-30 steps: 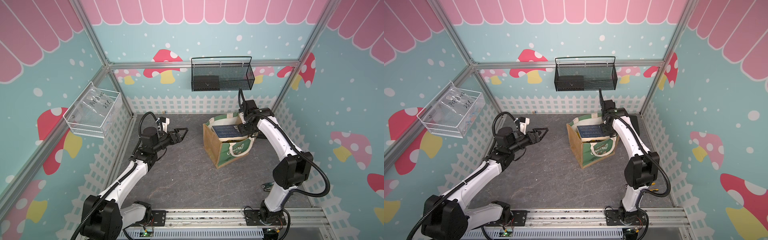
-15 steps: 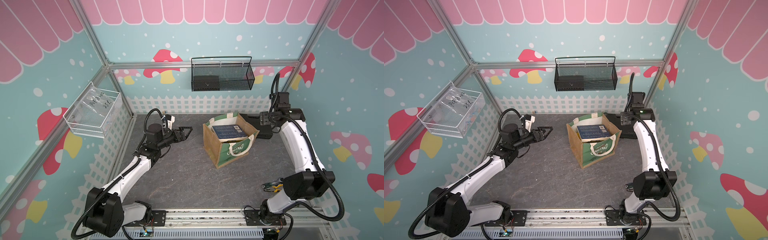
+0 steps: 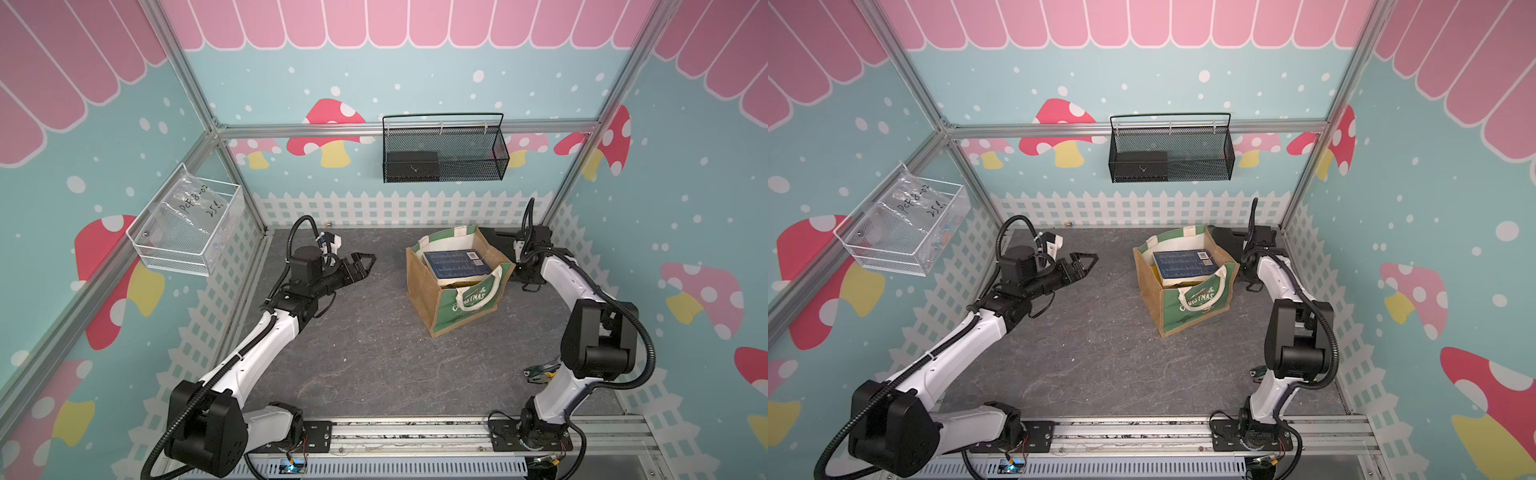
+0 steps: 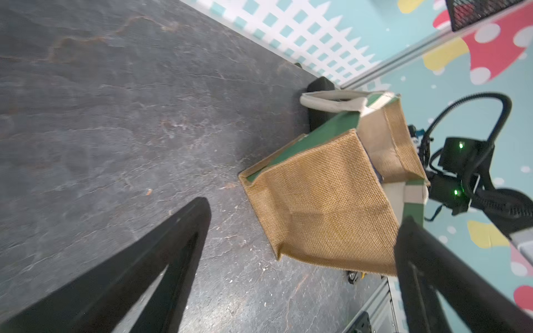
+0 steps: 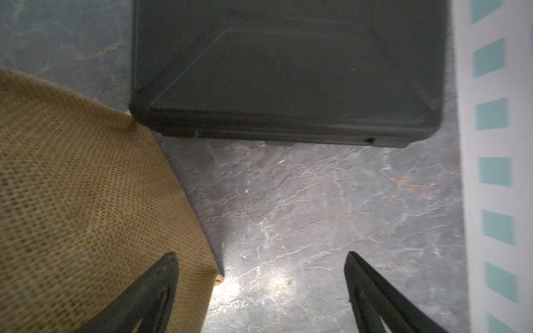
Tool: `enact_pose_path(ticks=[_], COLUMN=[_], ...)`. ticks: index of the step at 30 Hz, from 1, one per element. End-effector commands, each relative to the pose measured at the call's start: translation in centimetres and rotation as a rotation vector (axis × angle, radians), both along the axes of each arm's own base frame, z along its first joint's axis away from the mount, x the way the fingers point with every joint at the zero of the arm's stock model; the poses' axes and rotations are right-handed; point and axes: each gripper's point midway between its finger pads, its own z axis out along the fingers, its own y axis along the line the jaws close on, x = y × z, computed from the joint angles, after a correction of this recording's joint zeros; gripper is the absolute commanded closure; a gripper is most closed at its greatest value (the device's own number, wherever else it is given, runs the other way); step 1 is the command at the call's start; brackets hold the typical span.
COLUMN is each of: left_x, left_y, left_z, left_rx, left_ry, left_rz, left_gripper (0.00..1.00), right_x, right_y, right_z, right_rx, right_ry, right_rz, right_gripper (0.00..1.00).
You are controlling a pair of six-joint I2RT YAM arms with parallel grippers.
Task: Put the books into the canvas bag
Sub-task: Move the canvas bag to the center of the board.
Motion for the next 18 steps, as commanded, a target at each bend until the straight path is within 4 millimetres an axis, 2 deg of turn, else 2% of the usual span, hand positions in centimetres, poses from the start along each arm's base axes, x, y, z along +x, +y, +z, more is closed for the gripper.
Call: enact_pose_path(ticks=[1,3,6,8,10,12,15,18], left_x=[0.5,0.8,1.0,0.9,0.8,0.7,0.6,0.2], left_y=[4.2,6.3,8.5,9.5,9.6,9.7,10.8,14.0], left_z=[-1.2,-2.0,-2.4,-2.4,-2.2,-2.4,-4.4,-7.4], left_rx=[-0.033,-0.072,-0.099,-0.101,-0.092,-0.075,-0.002,0.200], left_ry=[0.100,0.134,0.151,0.149,0.141,0.147,0.202,0.325], left_rz=[0.172,0.237,0.304,0.333,0.333,0.330,0.377,0.500], left_gripper=[0.01,0.01,0.02,0.02,0.02,0.02,0.01,0.02], right_x=[-0.4,-1.2,-2.0,-2.5,-2.7,-2.6,-2.0,-1.3], right_y=[6.8,9.9,13.6,16.0,16.8,15.6,11.2,7.8], right_z=[0.5,-0.5,-1.8,-1.8,-0.9,0.3,0.9,1.4], right_rx=[0.173,0.204,0.212,0.225,0.243,0.205,0.166,0.113], right_ry=[-0.058,-0.036,-0.006,-0.009,-0.044,-0.099,-0.152,-0.263], right_rz=[0.198,0.285,0.370,0.422,0.436,0.411,0.301,0.216], right_gripper=[0.06,0.02,0.02,0.02,0.02,0.01,0.00,0.00])
